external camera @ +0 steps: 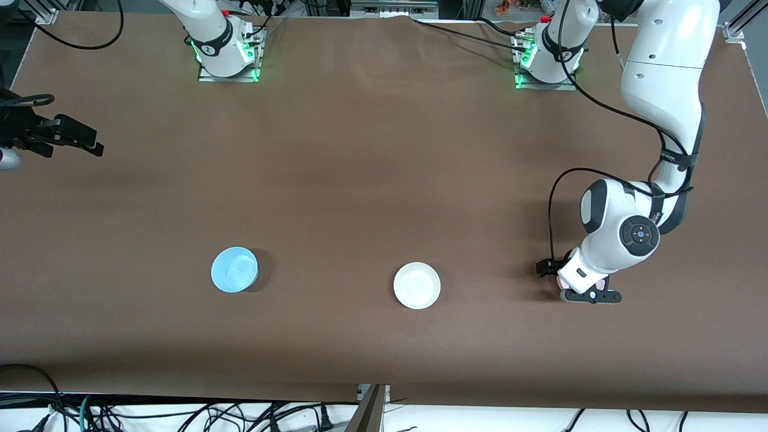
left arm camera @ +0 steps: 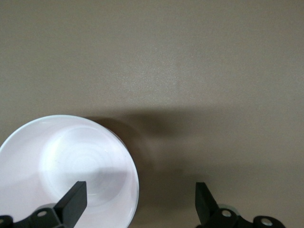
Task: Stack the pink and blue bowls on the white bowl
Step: 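Lower the left gripper and close it on the pink bowl rim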
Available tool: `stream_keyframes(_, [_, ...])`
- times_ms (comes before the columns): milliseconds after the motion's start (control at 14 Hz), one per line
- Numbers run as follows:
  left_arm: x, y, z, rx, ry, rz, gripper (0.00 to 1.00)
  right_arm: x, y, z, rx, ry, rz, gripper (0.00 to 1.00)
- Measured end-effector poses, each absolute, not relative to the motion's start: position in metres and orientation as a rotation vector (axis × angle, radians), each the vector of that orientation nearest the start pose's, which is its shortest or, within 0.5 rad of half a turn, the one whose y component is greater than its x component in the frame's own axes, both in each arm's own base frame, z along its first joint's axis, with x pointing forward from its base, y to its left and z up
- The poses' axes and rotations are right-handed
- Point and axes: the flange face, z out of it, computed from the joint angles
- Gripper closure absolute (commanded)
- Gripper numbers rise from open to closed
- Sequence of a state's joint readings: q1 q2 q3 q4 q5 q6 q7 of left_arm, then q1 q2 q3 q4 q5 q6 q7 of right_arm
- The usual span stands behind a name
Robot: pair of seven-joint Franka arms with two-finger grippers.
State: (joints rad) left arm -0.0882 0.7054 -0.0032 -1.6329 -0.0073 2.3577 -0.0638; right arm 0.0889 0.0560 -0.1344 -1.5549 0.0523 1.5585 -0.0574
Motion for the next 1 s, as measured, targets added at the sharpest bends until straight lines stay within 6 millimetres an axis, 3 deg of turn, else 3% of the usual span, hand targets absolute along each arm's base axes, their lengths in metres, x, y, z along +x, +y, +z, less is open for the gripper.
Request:
stream_keyframes(356, [0.6850, -0.0545, 0.2020, -3.148, -0.027, -0.009, 0.05, 0.5690, -0.0181, 0.5998, -3.093, -0.017, 0.077, 0.00])
stream_keyframes(997, [0.6850, -0.0545, 0.2030, -3.148, -0.051, -0.012, 0.28, 0.5695, -0.0188, 0.5998, -3.093, -0.015, 0.072, 0.00])
